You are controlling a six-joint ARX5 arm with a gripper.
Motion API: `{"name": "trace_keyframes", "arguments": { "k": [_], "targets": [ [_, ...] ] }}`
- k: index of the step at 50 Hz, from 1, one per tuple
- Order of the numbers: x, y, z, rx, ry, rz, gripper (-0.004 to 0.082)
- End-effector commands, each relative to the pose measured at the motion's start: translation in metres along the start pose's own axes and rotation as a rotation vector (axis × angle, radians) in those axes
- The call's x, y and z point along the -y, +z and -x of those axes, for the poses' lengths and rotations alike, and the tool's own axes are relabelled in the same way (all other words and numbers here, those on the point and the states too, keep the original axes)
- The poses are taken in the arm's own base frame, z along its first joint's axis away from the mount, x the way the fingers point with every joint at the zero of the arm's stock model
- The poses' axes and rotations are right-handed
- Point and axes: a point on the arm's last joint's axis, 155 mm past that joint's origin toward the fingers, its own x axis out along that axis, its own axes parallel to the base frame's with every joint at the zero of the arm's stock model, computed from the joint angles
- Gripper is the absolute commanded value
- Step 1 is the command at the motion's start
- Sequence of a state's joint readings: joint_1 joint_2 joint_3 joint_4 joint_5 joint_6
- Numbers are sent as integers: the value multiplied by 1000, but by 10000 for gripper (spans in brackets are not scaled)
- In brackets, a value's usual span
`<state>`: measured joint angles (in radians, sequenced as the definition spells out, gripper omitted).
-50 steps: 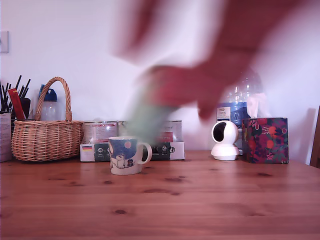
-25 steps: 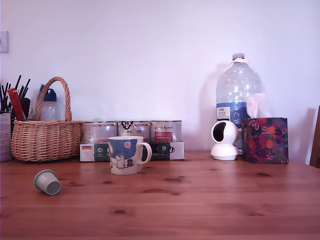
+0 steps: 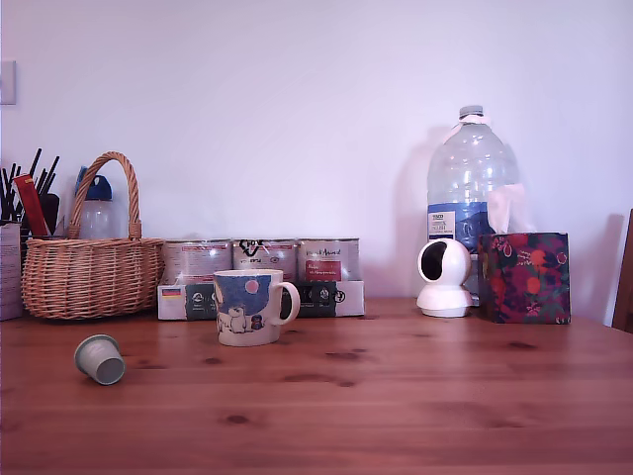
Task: Pick up the coffee capsules from the table one by one and drop them inside the nearest coffee cup
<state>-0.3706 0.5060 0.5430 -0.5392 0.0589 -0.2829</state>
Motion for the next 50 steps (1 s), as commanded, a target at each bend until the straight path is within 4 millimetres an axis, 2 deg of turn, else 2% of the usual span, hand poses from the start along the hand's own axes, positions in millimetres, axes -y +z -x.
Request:
{"name": "trace_keyframes", "arguments": {
  "k": [1, 19, 24, 32, 34, 38, 40, 42, 50],
  "targets": [
    [-1, -4, -3, -9, 2, 7, -19],
    [-4, -13, -8, -53, 11, 24, -3],
    [-6, -17, -17, -81, 25, 76, 84],
    [-5, -10, -35, -76, 28, 144, 194],
    [-4, -10, -39, -77, 26, 159, 251],
    [-2, -10, -47, -85, 25, 159, 452],
    [-4, -10, -50, -82, 36, 155, 519],
    [-6, -8, -52, -73, 57, 149, 545],
    [-11, 4, -58, 10, 116, 113, 546]
  ]
}}
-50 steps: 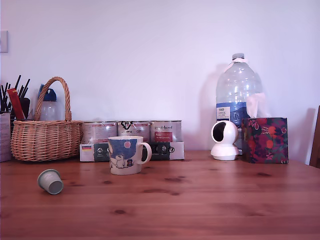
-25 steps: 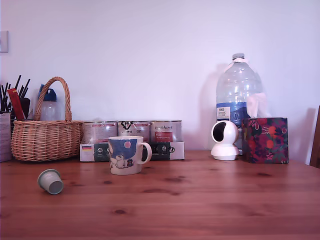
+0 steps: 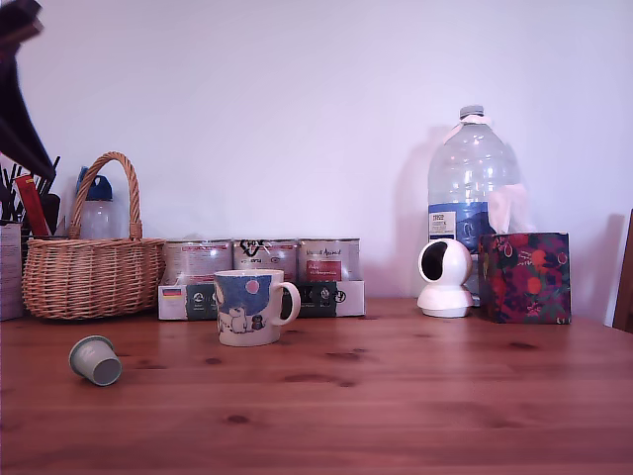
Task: Pick up the coffee capsules from the table one by one and drop them inside the nearest coffee cup
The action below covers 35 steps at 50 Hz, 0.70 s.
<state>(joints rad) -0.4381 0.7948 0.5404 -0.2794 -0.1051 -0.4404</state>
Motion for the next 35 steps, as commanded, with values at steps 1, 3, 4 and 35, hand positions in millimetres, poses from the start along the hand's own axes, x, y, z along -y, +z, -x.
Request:
{"name": "trace_keyframes", "arguments": {
  "k": [1, 3, 4, 35],
  "targets": [
    [-2, -8, -5, 13, 13, -14, 546],
    [-2, -10, -7, 26, 24, -22, 546],
    [-3, -11, -7, 31, 27, -26, 546],
    [6, -53, -36, 65, 49, 21, 546]
  ]
}}
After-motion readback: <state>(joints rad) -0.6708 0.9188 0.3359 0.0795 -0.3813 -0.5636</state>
